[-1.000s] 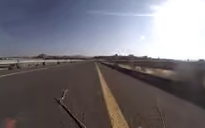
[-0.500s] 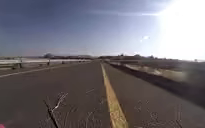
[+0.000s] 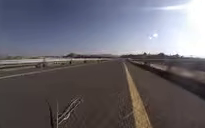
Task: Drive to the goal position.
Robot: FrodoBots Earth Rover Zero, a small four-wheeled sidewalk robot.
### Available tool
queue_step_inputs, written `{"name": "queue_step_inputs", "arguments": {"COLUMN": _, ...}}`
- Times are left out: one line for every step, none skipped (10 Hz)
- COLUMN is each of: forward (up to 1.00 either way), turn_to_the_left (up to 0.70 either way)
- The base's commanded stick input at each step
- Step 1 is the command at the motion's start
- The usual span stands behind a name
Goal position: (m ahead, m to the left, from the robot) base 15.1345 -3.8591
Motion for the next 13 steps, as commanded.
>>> {"name": "queue_step_inputs", "arguments": {"forward": 0.7, "turn_to_the_left": 0.0}}
{"name": "queue_step_inputs", "arguments": {"forward": 0.7, "turn_to_the_left": 0.0}}
{"name": "queue_step_inputs", "arguments": {"forward": 0.7, "turn_to_the_left": 0.0}}
{"name": "queue_step_inputs", "arguments": {"forward": 0.7, "turn_to_the_left": 0.0}}
{"name": "queue_step_inputs", "arguments": {"forward": 0.7, "turn_to_the_left": 0.0}}
{"name": "queue_step_inputs", "arguments": {"forward": 0.7, "turn_to_the_left": 0.0}}
{"name": "queue_step_inputs", "arguments": {"forward": 0.7, "turn_to_the_left": 0.0}}
{"name": "queue_step_inputs", "arguments": {"forward": 0.7, "turn_to_the_left": 0.0}}
{"name": "queue_step_inputs", "arguments": {"forward": 0.7, "turn_to_the_left": 0.0}}
{"name": "queue_step_inputs", "arguments": {"forward": 0.7, "turn_to_the_left": -0.11}}
{"name": "queue_step_inputs", "arguments": {"forward": 0.7, "turn_to_the_left": -0.27}}
{"name": "queue_step_inputs", "arguments": {"forward": 0.7, "turn_to_the_left": -0.27}}
{"name": "queue_step_inputs", "arguments": {"forward": 0.7, "turn_to_the_left": -0.12}}
